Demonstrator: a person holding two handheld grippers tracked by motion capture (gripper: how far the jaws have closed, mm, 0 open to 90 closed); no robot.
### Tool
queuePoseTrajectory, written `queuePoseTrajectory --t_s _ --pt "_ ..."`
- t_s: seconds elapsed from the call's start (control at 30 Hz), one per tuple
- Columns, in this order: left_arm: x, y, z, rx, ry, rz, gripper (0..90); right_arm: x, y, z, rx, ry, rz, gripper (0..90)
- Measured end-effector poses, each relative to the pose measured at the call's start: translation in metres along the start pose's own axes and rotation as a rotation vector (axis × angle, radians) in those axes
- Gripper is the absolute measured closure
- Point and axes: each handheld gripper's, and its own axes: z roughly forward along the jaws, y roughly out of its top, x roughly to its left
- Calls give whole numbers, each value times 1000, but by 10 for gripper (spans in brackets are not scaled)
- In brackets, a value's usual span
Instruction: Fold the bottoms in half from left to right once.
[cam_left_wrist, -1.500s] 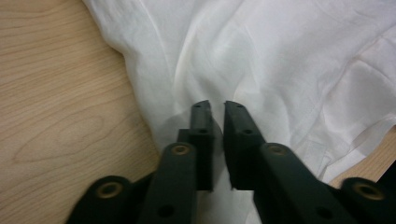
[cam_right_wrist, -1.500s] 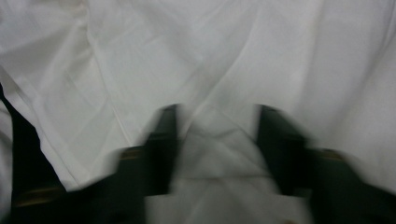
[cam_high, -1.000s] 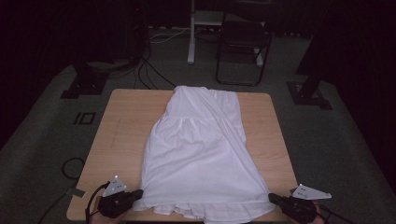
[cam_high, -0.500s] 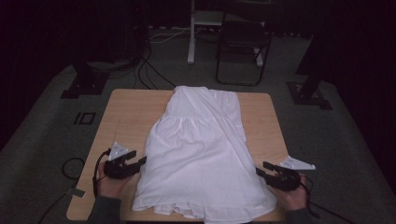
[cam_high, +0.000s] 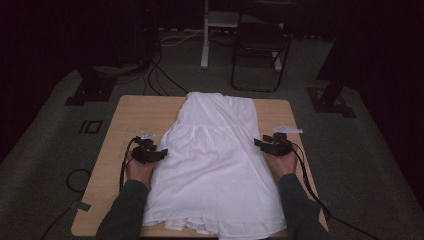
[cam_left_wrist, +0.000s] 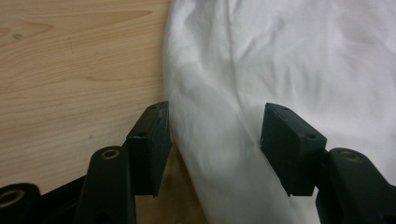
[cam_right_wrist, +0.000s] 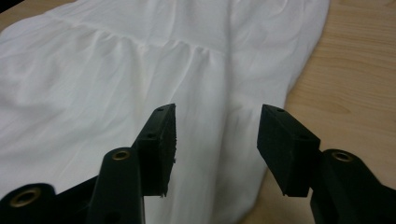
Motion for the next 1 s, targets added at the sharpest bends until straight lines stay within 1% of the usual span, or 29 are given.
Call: queuePoseTrajectory --t_s 0.03,0.07,0.1,0.17,0.23,0.27,0.3,0.33,0.37,0.4,0.43,0.47,0.5,0.53,0.57,0.6,0.63,0.67,0.7,0.77,0.8,0.83,0.87,0.9,0.97,1.0 --pt "2 1 5 8 5 -16 425 -1 3 7 13 -7 9 461" --pt "3 1 7 9 7 -20 423 -1 5 14 27 -17 12 456" --pt "4 1 9 10 5 -28 417 -1 6 22 39 -11 18 453" --pt "5 1 10 14 1 -35 416 -2 8 35 51 5 49 451" --pt "5 0 11 11 -4 -34 413 -3 10 45 69 35 84 451" --pt "5 0 11 11 -4 -34 412 -3 10 45 69 35 84 451" --pt "5 0 11 12 -6 -29 412 -2 10 53 89 72 94 557" --pt "4 -1 11 10 -6 -30 412 -1 10 55 101 102 89 698" --pt "5 -1 11 8 -7 -28 411 2 11 55 117 102 65 831" --pt "4 -2 10 6 -7 -26 412 4 13 52 115 35 25 889" --pt "4 -2 10 6 -7 -26 414 4 13 52 115 35 25 889" --pt "4 -2 10 5 -4 -25 415 2 17 36 7 -86 50 895" --pt "3 -4 9 6 0 -16 417 -1 19 28 -29 -128 85 895" --pt "3 -4 9 5 0 -16 418 -4 21 23 -30 -190 78 895" --pt "3 -4 9 5 0 -16 425 -6 20 23 -2 -224 65 895" --pt "3 -4 9 4 3 -22 431 -8 18 25 36 -238 51 894" --pt "3 -4 9 4 3 -22 462 -8 18 25 36 -238 51 894" --pt "1 -5 8 6 7 -8 552 -9 11 32 82 -251 25 890" --pt "0 -6 7 11 16 -1 646 -10 7 37 100 -237 30 889" --pt "0 -6 6 18 16 0 821 -10 -1 45 124 -219 36 889" --pt "-1 -9 5 13 -4 1 864 -10 -3 45 106 -213 47 888" --pt "-1 -9 5 13 -4 1 876 -10 -3 45 106 -213 47 888" --pt "-1 -11 4 7 -3 11 876 -12 -4 44 100 -204 75 888" --pt "-2 -14 2 3 3 18 882 -13 -4 43 101 -197 89 888" --pt "-4 -20 -3 1 14 30 887 -13 -7 40 104 -196 89 888" --pt "-5 -24 -7 -1 11 35 888 -13 -8 38 103 -191 87 888"
